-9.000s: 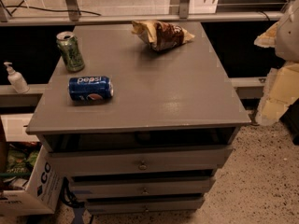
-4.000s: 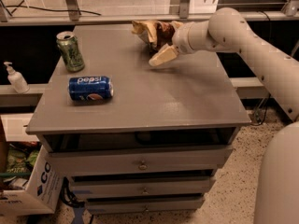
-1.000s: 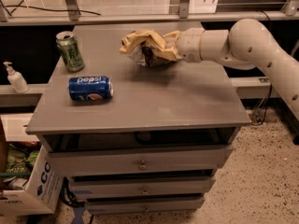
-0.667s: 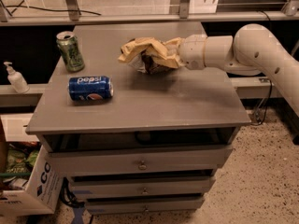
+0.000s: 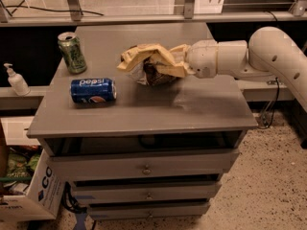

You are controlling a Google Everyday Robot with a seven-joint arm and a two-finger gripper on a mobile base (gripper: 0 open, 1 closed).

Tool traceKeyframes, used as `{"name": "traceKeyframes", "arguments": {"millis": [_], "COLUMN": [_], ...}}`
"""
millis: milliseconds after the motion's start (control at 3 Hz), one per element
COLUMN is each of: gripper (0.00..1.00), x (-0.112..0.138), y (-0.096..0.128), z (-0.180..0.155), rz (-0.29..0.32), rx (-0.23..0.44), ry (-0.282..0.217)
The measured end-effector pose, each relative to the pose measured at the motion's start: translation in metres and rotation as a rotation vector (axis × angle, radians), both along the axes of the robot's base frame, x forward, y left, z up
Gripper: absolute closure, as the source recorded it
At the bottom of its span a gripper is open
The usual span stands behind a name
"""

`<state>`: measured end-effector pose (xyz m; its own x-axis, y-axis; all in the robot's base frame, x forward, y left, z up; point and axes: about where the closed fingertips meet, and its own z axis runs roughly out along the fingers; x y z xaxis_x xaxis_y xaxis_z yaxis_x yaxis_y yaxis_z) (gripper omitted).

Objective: Move brown chip bag near pepsi can

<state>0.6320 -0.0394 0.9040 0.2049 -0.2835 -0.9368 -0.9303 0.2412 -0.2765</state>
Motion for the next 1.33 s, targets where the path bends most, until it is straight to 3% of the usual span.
{"name": "traceKeyframes", "arguments": {"millis": [667, 1333], "gripper": [1.0, 1.0], "x": [-0.036, -0.042], "y": [0.003, 0.012], "z": [-0.006, -0.008], "rz": [0.123, 0.157], "rx": [0.065, 0.034], "ry": [0.095, 0.09]}}
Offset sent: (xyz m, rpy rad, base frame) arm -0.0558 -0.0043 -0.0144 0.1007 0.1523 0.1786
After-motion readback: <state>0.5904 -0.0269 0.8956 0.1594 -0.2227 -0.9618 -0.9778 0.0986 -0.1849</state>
